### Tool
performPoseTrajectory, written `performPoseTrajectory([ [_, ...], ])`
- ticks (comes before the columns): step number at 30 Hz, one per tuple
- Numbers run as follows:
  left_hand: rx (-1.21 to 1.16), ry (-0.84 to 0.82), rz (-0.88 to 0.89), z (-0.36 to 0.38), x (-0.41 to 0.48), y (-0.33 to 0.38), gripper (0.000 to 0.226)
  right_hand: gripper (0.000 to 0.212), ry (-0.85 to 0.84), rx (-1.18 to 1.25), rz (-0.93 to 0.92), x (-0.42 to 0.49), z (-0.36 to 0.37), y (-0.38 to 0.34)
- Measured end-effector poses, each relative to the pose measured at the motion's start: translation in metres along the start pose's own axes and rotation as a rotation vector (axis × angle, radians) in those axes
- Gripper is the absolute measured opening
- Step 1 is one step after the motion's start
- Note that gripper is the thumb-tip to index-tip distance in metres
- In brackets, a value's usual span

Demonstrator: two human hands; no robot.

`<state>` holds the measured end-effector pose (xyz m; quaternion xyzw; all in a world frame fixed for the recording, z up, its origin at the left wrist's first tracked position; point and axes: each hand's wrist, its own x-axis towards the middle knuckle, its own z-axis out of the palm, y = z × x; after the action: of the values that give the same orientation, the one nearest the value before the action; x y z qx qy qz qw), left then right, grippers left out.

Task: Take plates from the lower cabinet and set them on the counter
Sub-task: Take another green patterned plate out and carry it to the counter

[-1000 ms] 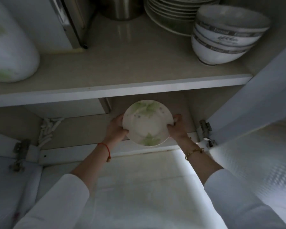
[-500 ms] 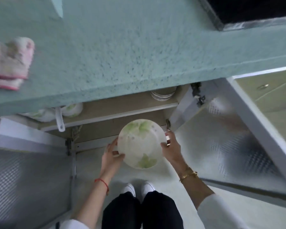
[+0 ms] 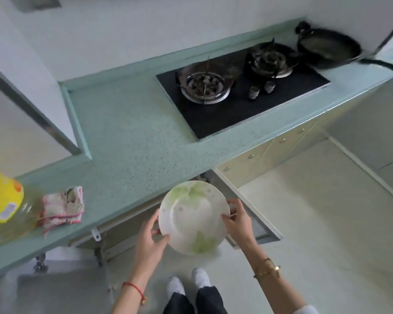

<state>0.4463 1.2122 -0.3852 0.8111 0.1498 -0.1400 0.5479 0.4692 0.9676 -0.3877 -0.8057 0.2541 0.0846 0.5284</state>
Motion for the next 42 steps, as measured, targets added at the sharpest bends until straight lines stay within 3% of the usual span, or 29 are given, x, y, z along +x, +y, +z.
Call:
performPoseTrajectory([
  [9, 0.046, -0.204, 0.238, 0.007, 0.016, 0.141, 0.076, 0.031, 0.211, 0.285, 0.035, -0.032, -0.101, -0.069],
  [17, 0.060, -0.469, 0.352, 0.084, 0.023, 0.242, 0.073, 0.036, 0.453, 0.476, 0.064, -0.049, -0.202, -0.067],
  [25, -0.008, -0.602, 0.388, 0.218, 0.010, 0.345, 0.070, 0.038, 0.587, 0.623, 0.026, -0.032, -0.340, -0.047],
  [35, -0.016, -0.704, 0.437, 0.421, -0.002, 0.451, 0.074, 0.032, 0.679, 0.615, -0.002, 0.018, -0.540, 0.000],
  [42, -0.018, -0.785, 0.426, 0.542, 0.015, 0.508, 0.076, 0.029, 0.756, 0.631, 0.020, 0.067, -0.640, 0.024],
])
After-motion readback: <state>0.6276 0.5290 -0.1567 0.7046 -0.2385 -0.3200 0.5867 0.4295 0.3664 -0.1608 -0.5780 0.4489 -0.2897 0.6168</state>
